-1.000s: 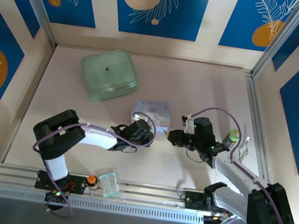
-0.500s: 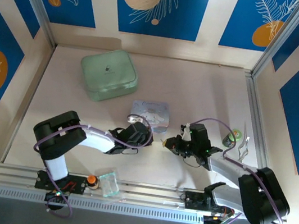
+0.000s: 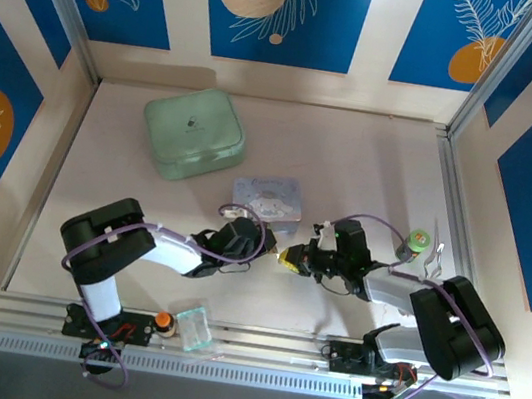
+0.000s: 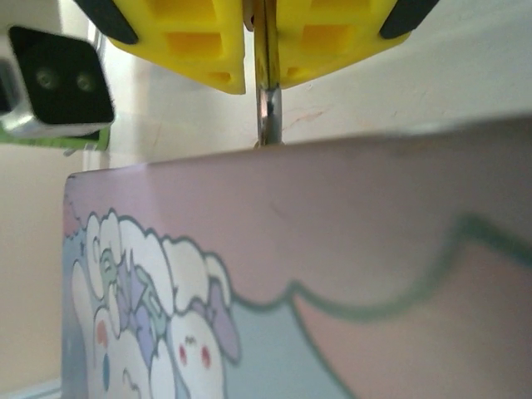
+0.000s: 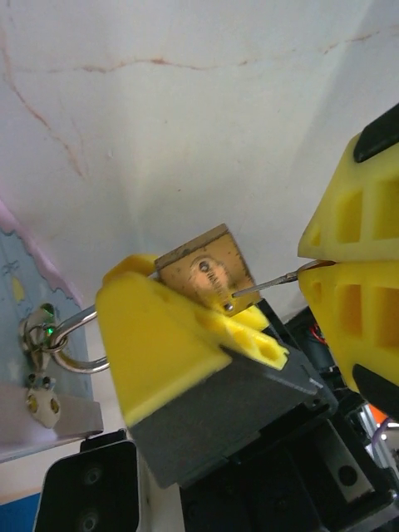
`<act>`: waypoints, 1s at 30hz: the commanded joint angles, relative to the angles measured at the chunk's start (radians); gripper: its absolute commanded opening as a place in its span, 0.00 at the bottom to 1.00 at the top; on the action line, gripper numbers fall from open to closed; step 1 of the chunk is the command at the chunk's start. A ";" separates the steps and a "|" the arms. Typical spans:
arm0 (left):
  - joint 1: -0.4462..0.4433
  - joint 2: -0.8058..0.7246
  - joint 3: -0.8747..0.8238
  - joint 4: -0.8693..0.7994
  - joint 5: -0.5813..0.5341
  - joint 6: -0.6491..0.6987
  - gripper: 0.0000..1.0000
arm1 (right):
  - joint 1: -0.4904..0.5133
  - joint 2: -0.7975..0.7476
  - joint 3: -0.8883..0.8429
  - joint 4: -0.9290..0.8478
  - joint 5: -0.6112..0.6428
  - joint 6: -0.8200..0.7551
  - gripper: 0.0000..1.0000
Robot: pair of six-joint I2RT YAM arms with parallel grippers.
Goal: Unlock a padlock with a key
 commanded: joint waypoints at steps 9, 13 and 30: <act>-0.002 -0.008 -0.037 0.067 -0.044 -0.131 0.00 | -0.045 0.009 -0.054 0.091 -0.131 0.046 0.01; -0.002 -0.014 -0.044 0.102 -0.038 -0.153 0.00 | -0.044 0.038 -0.055 0.152 -0.140 0.063 0.01; -0.003 -0.028 -0.046 0.116 -0.023 -0.179 0.00 | -0.055 0.162 -0.053 0.301 -0.146 0.104 0.01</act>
